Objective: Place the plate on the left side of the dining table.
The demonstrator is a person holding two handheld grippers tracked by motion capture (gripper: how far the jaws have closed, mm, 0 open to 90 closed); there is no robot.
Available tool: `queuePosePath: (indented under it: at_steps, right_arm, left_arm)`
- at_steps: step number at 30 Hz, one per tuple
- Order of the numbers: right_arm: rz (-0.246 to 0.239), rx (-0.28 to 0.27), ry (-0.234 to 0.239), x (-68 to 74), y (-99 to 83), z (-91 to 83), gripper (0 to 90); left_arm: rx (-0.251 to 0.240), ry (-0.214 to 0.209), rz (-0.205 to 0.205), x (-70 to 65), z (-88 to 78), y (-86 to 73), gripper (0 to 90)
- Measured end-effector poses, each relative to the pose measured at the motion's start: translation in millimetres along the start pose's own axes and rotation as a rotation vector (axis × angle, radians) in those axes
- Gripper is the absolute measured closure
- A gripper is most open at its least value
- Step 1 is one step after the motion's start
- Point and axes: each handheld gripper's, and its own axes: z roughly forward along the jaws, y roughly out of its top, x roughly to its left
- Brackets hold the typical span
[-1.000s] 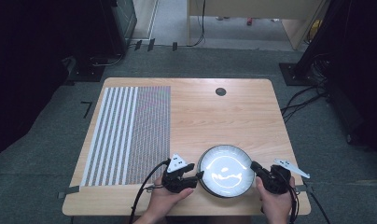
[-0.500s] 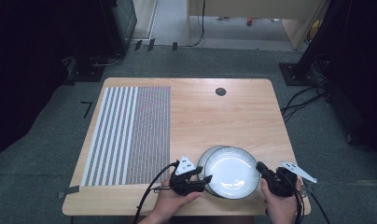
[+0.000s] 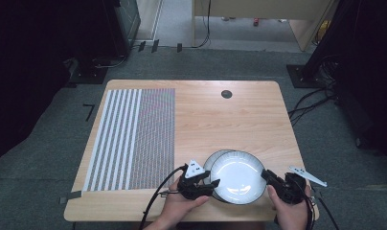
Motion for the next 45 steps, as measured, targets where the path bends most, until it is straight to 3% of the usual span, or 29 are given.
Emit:
queuePosePath:
  at_steps: [4, 10, 16, 19, 24, 29, 32, 37, 40, 43, 45]
  right_arm:
    - [0.06, 0.066, 0.001, -1.5, -0.6, -1.9, 72.0]
    - [0.134, 0.137, 0.047, 0.4, -2.7, 2.3, 77.4]
    - [0.225, 0.097, 0.04, -1.4, -3.9, 6.9, 82.7]
    - [0.285, 0.066, 0.065, -3.6, -4.5, 8.8, 82.9]
    - [0.323, 0.031, 0.082, -4.5, -5.6, 9.5, 82.9]
    - [0.337, 0.018, 0.112, -6.1, -6.4, 7.4, 82.6]
    - [0.344, 0.01, 0.161, -7.4, -5.7, 5.0, 82.6]
    - [0.301, -0.015, 0.223, -1.4, -2.5, 0.0, 82.4]
    - [0.274, -0.017, 0.247, 4.2, -2.2, -0.2, 82.2]
    - [0.243, -0.017, 0.261, 11.4, -2.5, 0.7, 82.0]
    - [0.23, -0.018, 0.277, 15.5, -2.4, 0.8, 81.9]
  left_arm:
    - [-0.003, 0.002, -0.002, 0.4, 0.7, 0.0, 49.7]
    - [-0.007, 0.0, -0.007, 1.1, 1.0, 0.0, 49.9]
    - [-0.007, -0.004, -0.008, 1.4, 0.7, -0.3, 50.1]
    - [-0.007, -0.004, -0.008, 2.7, 0.7, -0.2, 50.4]
    - [-0.009, -0.005, -0.009, 4.0, 0.6, 0.2, 51.2]
    - [-0.011, -0.006, -0.026, 5.9, -1.3, 1.8, 51.3]
    - [-0.024, -0.021, -0.052, 10.2, -5.4, 4.5, 51.7]
    - [-0.056, -0.081, -0.144, 23.1, -19.4, 11.6, 62.0]
    - [-0.046, -0.125, -0.203, 30.6, -25.3, 15.3, 66.4]
    - [-0.034, -0.093, -0.179, 32.2, -30.2, 17.0, 71.1]
    - [-0.034, -0.093, -0.187, 34.4, -33.1, 17.0, 72.9]
